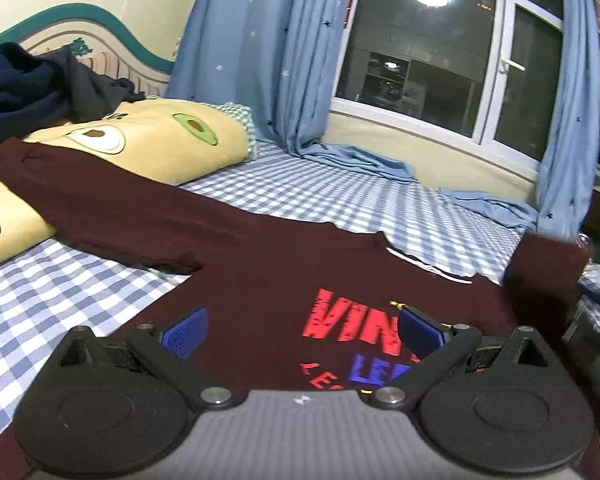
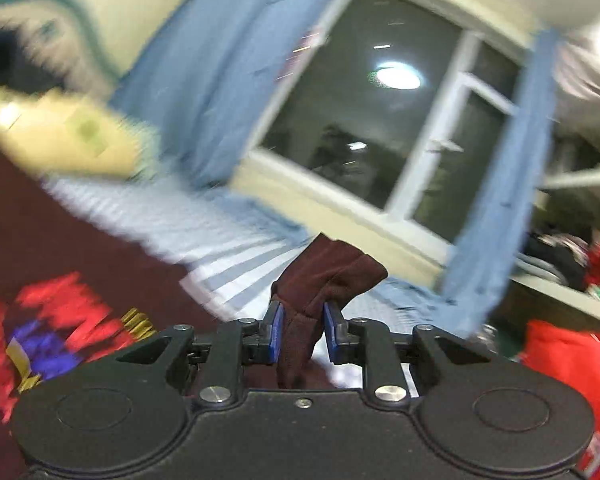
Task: Fold small clothes
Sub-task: 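Carry the sleeve across the chest and release it with the right tool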
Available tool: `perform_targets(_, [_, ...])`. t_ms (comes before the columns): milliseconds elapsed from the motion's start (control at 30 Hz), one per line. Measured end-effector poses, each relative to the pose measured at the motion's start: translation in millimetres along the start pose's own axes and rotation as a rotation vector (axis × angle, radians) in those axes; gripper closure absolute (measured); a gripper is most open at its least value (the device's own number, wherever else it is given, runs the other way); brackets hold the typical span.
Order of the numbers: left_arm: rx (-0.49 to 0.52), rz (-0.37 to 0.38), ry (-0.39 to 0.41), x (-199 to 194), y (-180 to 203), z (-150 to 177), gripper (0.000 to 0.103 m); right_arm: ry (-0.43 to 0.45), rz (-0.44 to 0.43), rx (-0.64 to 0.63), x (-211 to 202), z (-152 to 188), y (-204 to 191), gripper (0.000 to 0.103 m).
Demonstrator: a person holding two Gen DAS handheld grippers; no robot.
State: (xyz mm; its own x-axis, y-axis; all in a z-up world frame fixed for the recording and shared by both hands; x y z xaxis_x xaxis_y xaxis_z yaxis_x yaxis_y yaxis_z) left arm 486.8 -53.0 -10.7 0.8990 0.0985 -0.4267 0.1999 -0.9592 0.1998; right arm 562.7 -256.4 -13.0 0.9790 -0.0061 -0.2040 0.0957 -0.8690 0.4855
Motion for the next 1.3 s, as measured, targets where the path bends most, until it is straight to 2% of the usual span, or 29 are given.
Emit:
perform_targets(133, [-0.018, -0.007, -0.004, 9, -7, 4, 0.001, -0.069, -0.093, -0.174, 3, 17, -62, 0.080])
perform_targets(200, [-0.044, 0.023, -0.031, 16, -7, 7, 0.001, -0.083, -0.121, -0.250, -1, 25, -82, 0.078])
perform_targets(233, [-0.061, 0.046, -0.049, 19, -7, 10, 0.001, -0.077, -0.131, -0.273, -10, 32, -87, 0.069])
perform_targets(267, [-0.079, 0.069, -0.068, 23, -6, 12, 0.001, -0.078, -0.135, -0.297, -17, 37, -88, 0.049])
perform_targets(300, [-0.089, 0.081, -0.083, 27, -4, 14, 0.001, -0.072, -0.133, -0.311, -22, 40, -88, 0.037])
perform_targets(333, [-0.092, 0.087, -0.089, 30, -2, 15, 0.001, -0.053, -0.129, -0.316, -29, 43, -84, 0.022])
perform_targets(400, [-0.081, 0.105, -0.079, 33, 5, 18, 0.001, -0.051, -0.129, -0.314, -39, 47, -75, 0.017])
perform_targets(467, [-0.058, 0.132, -0.060, 35, 18, 18, 0.001, -0.063, -0.123, -0.271, -54, 54, -55, 0.006])
perform_targets(533, [-0.034, 0.164, -0.052, 40, 34, 21, 0.001, -0.084, -0.095, -0.199, -68, 66, -33, 0.002])
perform_targets(633, [0.020, 0.192, -0.058, 48, 59, 31, 0.001, -0.141, -0.007, -0.083, -86, 90, 8, 0.001])
perform_targets(733, [0.126, 0.163, -0.062, 55, 79, 47, 0.001, -0.217, 0.104, 0.013, -101, 127, 48, 0.001])
perform_targets(800, [0.189, 0.133, -0.068, 59, 89, 57, 0.001, -0.286, 0.168, 0.068, -100, 151, 71, 0.002])
perform_targets(867, [0.229, 0.096, -0.092, 64, 92, 66, 0.001, -0.339, 0.201, 0.109, -90, 173, 84, 0.010])
perform_targets(900, [0.235, 0.081, -0.116, 68, 92, 70, 0.001, -0.355, 0.208, 0.141, -86, 179, 89, 0.013])
perform_targets(967, [0.227, 0.072, -0.161, 74, 90, 76, 0.001, -0.370, 0.206, 0.227, -75, 189, 98, 0.024])
perform_targets(1033, [0.200, 0.066, -0.196, 78, 87, 79, 0.001, -0.370, 0.191, 0.277, -66, 193, 102, 0.028])
perform_targets(1100, [0.181, 0.073, -0.208, 80, 84, 80, 0.001, -0.349, 0.189, 0.286, -69, 193, 104, 0.046])
perform_targets(1133, [0.176, 0.076, -0.214, 81, 81, 80, 0.001, -0.339, 0.185, 0.290, -70, 192, 104, 0.065])
perform_targets(1167, [0.175, 0.075, -0.219, 81, 79, 81, 0.001, -0.335, 0.176, 0.301, -69, 193, 103, 0.077])
perform_targets(1267, [0.179, 0.071, -0.216, 81, 78, 81, 0.001, -0.351, 0.165, 0.269, -70, 192, 94, 0.091])
perform_targets(1300, [0.174, 0.072, -0.213, 81, 77, 80, 0.001, -0.346, 0.176, 0.245, -68, 189, 91, 0.091])
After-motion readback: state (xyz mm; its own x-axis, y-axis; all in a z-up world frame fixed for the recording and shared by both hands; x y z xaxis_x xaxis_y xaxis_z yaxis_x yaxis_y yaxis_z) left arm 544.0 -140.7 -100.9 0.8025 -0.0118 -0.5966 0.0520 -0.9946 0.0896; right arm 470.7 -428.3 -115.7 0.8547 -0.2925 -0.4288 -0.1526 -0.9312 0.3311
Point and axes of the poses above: each gripper's, at about its wrist camera, not at the fingertips, and x roughly the way its jaws point, y to its right, z to its underside, the point moved 6 cm from there along x, roughly the way its jaws point, and after that the axes turned 1 degree about y, right-handed, at the moved point
